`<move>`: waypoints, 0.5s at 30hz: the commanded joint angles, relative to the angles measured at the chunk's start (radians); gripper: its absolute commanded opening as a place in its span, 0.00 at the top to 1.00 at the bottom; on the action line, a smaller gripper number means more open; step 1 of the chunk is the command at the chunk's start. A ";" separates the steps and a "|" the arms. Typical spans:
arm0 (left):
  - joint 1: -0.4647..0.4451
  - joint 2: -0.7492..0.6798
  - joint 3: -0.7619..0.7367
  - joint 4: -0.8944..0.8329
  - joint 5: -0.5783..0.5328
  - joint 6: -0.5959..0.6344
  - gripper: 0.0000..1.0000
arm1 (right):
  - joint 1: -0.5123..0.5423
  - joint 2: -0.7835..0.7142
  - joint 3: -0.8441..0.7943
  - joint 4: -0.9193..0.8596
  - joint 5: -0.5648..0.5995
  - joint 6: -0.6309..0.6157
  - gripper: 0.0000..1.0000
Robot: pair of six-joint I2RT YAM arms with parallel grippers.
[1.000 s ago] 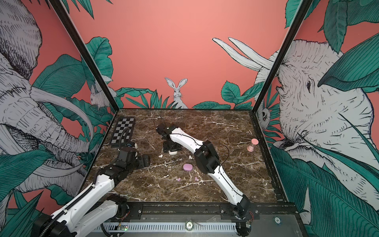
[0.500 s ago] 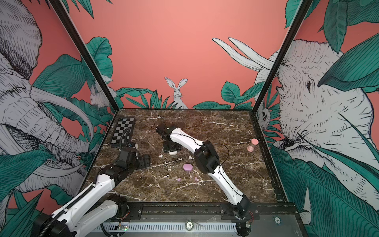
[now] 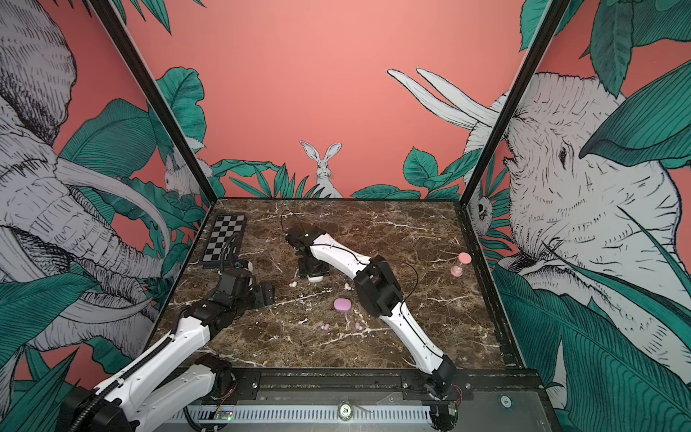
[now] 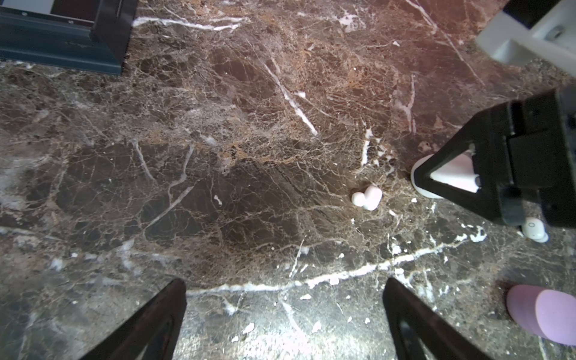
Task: Insert the wireless bluetooth earbuds into the charging case
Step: 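Lower the right gripper and close it around the white charging case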
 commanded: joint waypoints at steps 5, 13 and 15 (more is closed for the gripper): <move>-0.031 0.002 0.044 0.007 -0.030 0.005 0.01 | -0.005 -0.085 -0.071 0.005 0.023 -0.005 0.52; -0.182 -0.015 0.103 0.079 -0.135 0.037 0.01 | -0.031 -0.284 -0.300 0.176 -0.006 -0.064 0.62; -0.225 -0.040 0.117 0.110 -0.179 0.073 0.01 | -0.047 -0.351 -0.384 0.236 -0.008 -0.068 0.65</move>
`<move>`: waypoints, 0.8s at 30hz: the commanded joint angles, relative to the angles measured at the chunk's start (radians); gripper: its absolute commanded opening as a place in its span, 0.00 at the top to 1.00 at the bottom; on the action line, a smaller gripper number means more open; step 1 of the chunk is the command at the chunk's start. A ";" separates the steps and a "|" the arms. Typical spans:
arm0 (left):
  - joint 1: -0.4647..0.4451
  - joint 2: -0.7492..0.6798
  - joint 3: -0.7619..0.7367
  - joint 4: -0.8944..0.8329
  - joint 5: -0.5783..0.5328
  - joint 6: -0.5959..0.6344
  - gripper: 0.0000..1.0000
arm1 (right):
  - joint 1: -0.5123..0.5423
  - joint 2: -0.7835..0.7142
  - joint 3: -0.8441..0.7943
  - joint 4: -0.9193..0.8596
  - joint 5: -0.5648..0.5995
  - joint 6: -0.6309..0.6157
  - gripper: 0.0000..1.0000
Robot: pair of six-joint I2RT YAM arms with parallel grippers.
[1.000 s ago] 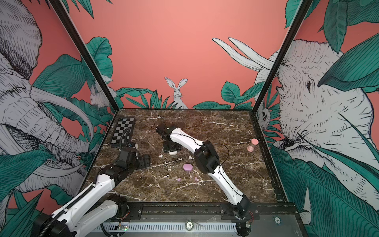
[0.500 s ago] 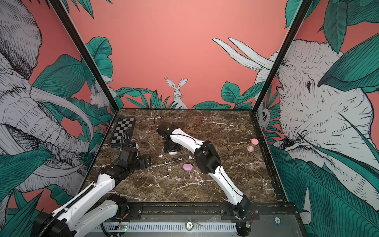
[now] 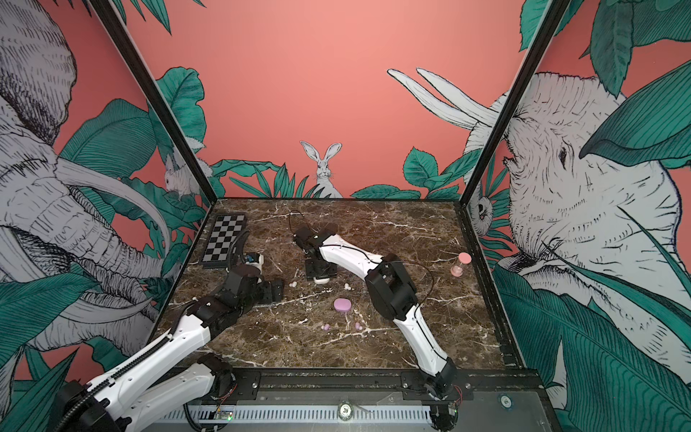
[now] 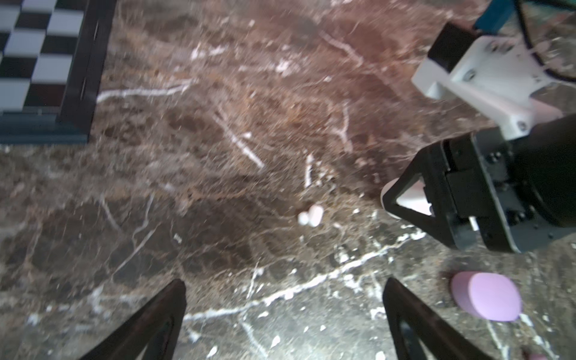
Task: Insert the wireless bluetooth earbuds into the charging case
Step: 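Lower the right gripper and close it around the white charging case, then lift the case toward the left gripper while the left gripper reaches in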
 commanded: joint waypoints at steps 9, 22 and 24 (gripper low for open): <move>-0.067 -0.060 0.142 0.142 0.155 0.530 0.01 | -0.091 -0.318 -0.249 0.212 -0.077 -0.093 0.68; -0.067 0.008 0.074 0.244 0.407 0.997 0.01 | -0.094 -0.547 -0.437 0.344 -0.246 -0.147 0.68; -0.067 0.046 0.078 0.282 0.435 1.008 0.01 | -0.094 -0.577 -0.476 0.383 -0.297 -0.149 0.68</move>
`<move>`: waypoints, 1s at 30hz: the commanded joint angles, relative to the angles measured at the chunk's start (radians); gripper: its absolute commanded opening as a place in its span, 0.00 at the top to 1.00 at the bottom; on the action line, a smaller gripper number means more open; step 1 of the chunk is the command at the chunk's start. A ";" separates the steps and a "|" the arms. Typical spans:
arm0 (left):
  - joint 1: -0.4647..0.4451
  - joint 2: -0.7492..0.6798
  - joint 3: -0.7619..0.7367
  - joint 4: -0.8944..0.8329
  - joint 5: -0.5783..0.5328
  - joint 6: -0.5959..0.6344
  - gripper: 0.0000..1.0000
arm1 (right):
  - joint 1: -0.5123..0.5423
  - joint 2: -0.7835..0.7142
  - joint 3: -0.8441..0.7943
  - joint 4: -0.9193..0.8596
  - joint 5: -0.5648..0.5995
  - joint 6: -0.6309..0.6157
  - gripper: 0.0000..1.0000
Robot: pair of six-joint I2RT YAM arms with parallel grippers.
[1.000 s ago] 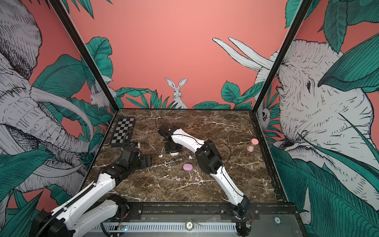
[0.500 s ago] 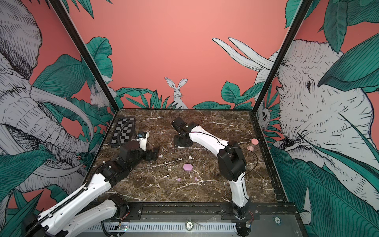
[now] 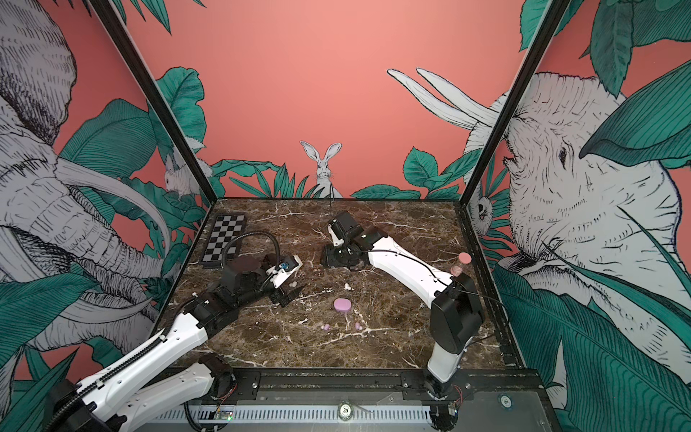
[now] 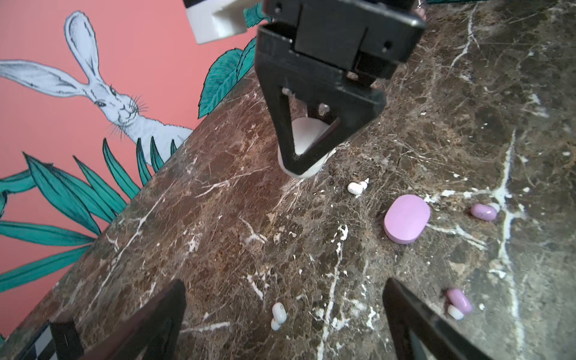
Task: Insert the wireless bluetooth earbuds into the charging case
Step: 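Lift the case toward the left gripper while the left gripper reaches in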
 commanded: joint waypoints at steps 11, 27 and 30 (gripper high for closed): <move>-0.004 0.153 0.013 0.171 0.133 0.105 0.04 | 0.023 -0.171 -0.164 0.228 -0.214 -0.032 0.68; -0.015 0.141 -0.042 0.249 0.149 0.117 0.11 | 0.075 -0.171 -0.170 0.293 -0.278 -0.036 0.68; -0.019 0.138 -0.045 0.249 0.143 0.126 0.14 | 0.078 -0.168 -0.170 0.292 -0.276 -0.039 0.69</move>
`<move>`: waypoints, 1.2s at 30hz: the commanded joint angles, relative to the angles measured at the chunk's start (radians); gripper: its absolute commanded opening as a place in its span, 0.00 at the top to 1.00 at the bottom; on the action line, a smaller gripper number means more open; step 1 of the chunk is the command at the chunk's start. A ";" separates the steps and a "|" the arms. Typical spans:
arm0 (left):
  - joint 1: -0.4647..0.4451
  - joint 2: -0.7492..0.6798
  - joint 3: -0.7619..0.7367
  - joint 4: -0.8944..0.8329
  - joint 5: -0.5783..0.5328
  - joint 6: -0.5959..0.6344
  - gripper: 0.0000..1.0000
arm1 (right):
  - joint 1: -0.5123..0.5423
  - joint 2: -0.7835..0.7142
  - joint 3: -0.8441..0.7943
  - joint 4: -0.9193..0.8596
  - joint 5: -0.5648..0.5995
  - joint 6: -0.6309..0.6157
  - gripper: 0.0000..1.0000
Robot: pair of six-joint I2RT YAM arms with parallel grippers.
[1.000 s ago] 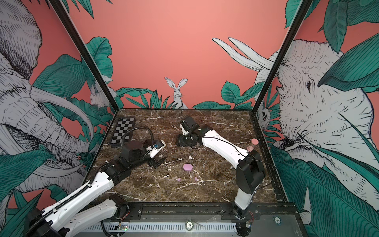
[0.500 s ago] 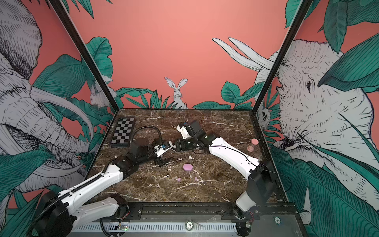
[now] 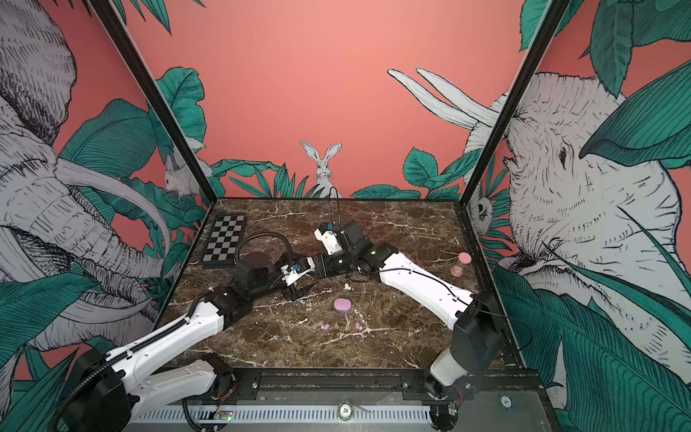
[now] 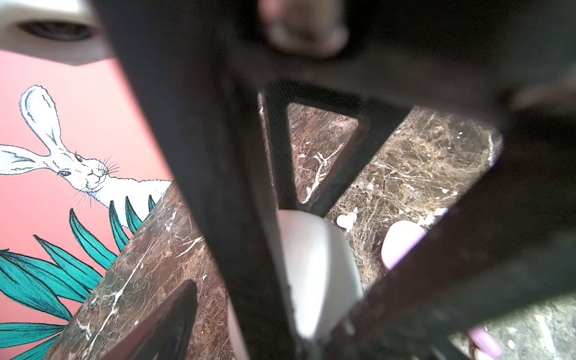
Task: Insert the wireless bluetooth earbuds into the charging case
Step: 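Lift the case toward the left gripper while the left gripper reaches in, then close the left gripper on the white case held by the right gripper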
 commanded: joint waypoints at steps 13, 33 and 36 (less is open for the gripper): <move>-0.014 -0.024 -0.024 0.020 -0.025 0.057 0.36 | 0.032 -0.005 -0.001 0.070 -0.030 -0.013 0.69; -0.023 -0.025 -0.012 -0.054 -0.043 0.114 0.37 | 0.032 -0.034 -0.044 0.087 -0.002 -0.017 0.69; -0.025 -0.025 -0.011 -0.068 -0.041 0.120 0.35 | 0.032 -0.038 -0.046 0.084 0.008 -0.020 0.70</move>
